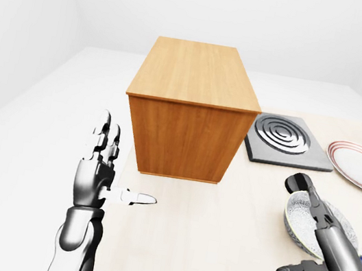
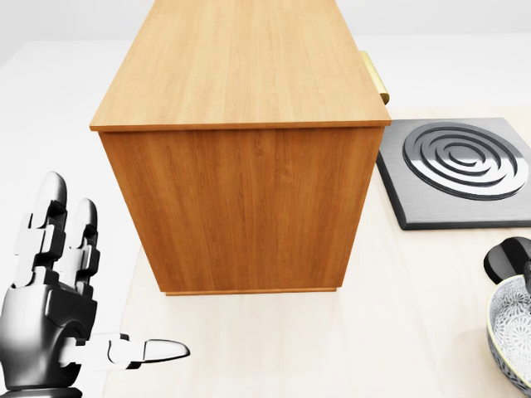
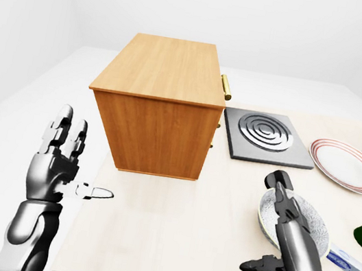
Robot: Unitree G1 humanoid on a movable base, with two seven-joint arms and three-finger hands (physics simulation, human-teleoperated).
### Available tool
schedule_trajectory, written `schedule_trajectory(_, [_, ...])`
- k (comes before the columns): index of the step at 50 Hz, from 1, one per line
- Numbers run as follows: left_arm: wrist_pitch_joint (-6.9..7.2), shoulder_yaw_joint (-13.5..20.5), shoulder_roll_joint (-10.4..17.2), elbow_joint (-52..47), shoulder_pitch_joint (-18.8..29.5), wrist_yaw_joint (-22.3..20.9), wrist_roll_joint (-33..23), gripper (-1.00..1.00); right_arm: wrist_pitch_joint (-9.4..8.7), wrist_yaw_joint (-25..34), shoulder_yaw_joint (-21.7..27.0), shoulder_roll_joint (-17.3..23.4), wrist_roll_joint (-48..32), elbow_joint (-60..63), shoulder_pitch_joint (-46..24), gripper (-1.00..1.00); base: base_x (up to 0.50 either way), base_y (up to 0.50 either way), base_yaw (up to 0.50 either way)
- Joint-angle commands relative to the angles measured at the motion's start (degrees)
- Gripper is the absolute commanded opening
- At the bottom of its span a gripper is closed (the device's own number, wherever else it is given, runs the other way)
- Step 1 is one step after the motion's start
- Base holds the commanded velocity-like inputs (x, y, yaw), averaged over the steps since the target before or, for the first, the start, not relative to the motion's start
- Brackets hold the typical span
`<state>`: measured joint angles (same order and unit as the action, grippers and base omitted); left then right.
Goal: Put the bowl on the top of the cabinet.
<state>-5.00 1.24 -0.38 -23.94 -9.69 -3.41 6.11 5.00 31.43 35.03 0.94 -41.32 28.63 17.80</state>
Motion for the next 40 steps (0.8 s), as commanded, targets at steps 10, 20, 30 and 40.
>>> schedule_trajectory(10, [0.00,-0.14,0.03,0.54,0.09,0.07,-0.26,1.00,0.00,-1.75,-0.62,1.32,-4.72,-8.91,1.01,1.00,0.00,0.00,0.00])
schedule_trajectory(20, [0.00,-0.10,0.03,0.86,0.25,0.09,-0.34,1.00,0.00,-4.31,-1.10,3.65,-6.04,-14.33,0.01,1.00,0.00,0.00,0.00])
schedule_trajectory(30, [0.00,-0.08,0.03,0.86,0.24,0.07,-0.33,1.00,0.00,-6.62,-1.60,6.07,-6.39,-18.82,-0.85,1.00,0.00,0.00,0.00])
schedule_trajectory(40, [0.00,-0.15,0.05,0.68,0.17,0.05,-0.40,1.00,0.00,-9.21,-2.29,7.98,-6.94,-23.64,-1.42,1.00,0.00,0.00,0.00])
